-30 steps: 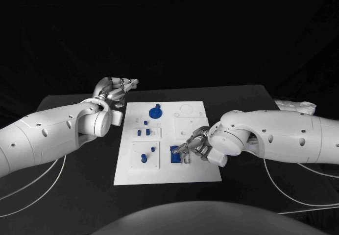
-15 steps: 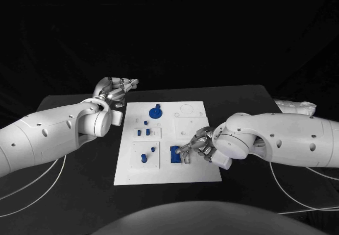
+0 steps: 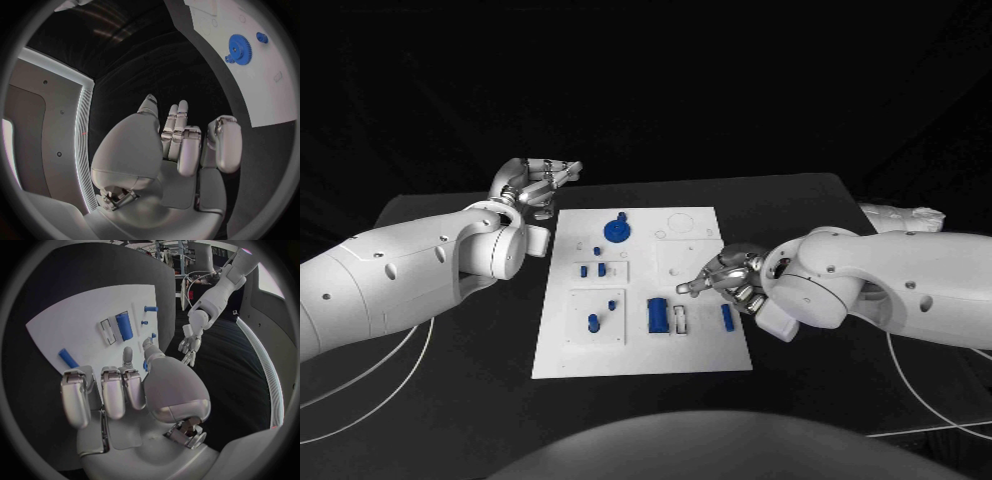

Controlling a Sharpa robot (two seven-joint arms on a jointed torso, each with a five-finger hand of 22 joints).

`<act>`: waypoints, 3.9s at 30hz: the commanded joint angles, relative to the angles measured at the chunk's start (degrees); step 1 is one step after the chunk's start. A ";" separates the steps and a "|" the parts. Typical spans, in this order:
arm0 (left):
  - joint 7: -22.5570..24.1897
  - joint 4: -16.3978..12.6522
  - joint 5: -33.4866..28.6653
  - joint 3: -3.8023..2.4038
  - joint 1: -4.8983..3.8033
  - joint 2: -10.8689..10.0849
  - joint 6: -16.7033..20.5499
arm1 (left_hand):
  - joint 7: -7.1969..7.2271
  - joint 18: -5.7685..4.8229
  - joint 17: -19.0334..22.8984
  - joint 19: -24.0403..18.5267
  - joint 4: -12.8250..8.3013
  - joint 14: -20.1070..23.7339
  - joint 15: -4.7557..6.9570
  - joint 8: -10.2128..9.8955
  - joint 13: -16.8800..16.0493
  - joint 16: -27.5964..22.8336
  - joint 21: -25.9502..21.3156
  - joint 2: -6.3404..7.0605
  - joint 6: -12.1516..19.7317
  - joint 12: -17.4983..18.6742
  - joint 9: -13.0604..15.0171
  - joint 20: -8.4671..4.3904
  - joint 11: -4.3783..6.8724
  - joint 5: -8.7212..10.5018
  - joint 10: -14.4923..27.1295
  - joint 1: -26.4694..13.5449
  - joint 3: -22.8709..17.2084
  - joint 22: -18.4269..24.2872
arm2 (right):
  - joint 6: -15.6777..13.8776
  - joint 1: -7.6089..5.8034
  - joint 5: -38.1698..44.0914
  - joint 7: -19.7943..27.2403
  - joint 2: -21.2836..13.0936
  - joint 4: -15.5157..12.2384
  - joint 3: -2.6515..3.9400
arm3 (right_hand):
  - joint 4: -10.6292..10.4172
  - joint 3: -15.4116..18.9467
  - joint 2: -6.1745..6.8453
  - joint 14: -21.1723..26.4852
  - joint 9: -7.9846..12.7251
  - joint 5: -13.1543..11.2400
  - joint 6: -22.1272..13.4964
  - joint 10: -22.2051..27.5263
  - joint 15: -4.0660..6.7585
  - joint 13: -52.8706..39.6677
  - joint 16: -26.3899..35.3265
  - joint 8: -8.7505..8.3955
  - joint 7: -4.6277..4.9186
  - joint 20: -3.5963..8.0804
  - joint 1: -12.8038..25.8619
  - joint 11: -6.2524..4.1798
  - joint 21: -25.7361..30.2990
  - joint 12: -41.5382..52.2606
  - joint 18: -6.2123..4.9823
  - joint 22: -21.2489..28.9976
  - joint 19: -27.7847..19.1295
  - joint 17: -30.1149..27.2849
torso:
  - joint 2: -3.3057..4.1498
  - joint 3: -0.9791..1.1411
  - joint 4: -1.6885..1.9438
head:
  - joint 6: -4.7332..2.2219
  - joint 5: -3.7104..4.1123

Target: Assemble the parts on the task board

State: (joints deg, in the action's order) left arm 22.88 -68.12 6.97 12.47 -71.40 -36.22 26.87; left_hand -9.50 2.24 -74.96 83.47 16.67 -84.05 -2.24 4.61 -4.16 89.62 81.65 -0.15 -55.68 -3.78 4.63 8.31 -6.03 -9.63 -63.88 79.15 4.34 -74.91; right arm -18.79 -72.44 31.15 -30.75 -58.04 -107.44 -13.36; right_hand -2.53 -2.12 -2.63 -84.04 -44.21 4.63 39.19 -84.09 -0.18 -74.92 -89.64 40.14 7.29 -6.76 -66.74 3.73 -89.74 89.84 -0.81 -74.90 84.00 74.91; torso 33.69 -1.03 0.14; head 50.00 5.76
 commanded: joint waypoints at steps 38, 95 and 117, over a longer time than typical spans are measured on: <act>0.16 0.29 0.23 -0.02 -0.05 0.77 -0.53 | 0.16 -0.17 -14.39 0.04 0.02 -5.61 -0.23 -0.04 -0.05 0.02 -0.28 -0.70 0.38 -0.12 0.12 0.19 -0.15 -0.34 0.38 0.30 0.49 -12.38 | -10.02 6.86 9.08 -6.53 -6.24 -1.70 -0.21 | 3.23 -1.94 0.79 -5.96 12.58 9.07 -1.54 -5.91 -1.99 -15.08 -0.36 -16.96 2.52 -1.82 -2.15 2.17 -0.26 0.16 0.81 -15.10 6.00 15.09 | -0.11 -0.11 -0.20 | 0.00 4.24; 0.07 0.15 0.24 -0.02 -0.04 0.31 -0.67 | 0.17 -0.18 -14.38 0.07 0.03 -5.61 -0.23 -0.01 -0.06 0.02 -0.24 -0.85 0.38 -0.12 0.13 0.20 -0.14 -0.36 0.38 0.37 0.58 -12.39 | -5.52 10.35 17.70 -8.01 0.53 3.09 -0.20 | 4.56 -4.85 -1.80 -5.96 4.39 9.23 -3.09 -5.91 0.02 -15.08 -0.36 -5.57 0.49 0.27 -3.36 0.14 -0.26 0.16 0.81 -15.10 6.00 15.09 | -0.10 -0.18 -0.25 | 0.00 5.37; 0.01 0.12 0.24 -0.02 -0.04 0.25 -0.75 | 0.17 -0.18 -14.38 0.07 0.03 -5.61 -0.23 -0.01 -0.06 0.02 -0.24 -0.85 0.38 -0.12 0.13 0.20 -0.14 -0.36 0.38 0.37 0.58 -12.39 | 0.72 10.52 27.41 -10.12 0.81 3.56 -0.20 | 2.81 -7.27 -0.29 -5.96 15.76 8.29 4.27 -5.91 -1.61 -15.08 -0.36 -18.65 2.20 -1.33 -1.79 1.73 -0.26 0.16 0.81 -15.10 6.00 15.09 | -0.11 -0.19 -0.28 | 0.00 5.25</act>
State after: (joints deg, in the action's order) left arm 22.59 -67.88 7.00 12.49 -71.40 -36.06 26.88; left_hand -9.50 2.23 -74.96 83.47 16.66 -84.04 -2.24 4.61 -4.16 89.62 81.65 -0.44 -55.68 -3.78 4.67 8.31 -6.03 -9.63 -63.88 79.45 4.65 -74.91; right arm -22.88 -62.59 55.47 -37.55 -57.29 -104.16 -13.00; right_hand 0.70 -9.35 -3.38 -84.02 -41.34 13.15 43.09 -84.00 -1.44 -74.92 -89.64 29.35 9.57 -7.71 -68.84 4.89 -89.74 89.84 -0.81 -74.94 84.11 74.91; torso 33.57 -1.21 -0.12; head 50.00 10.97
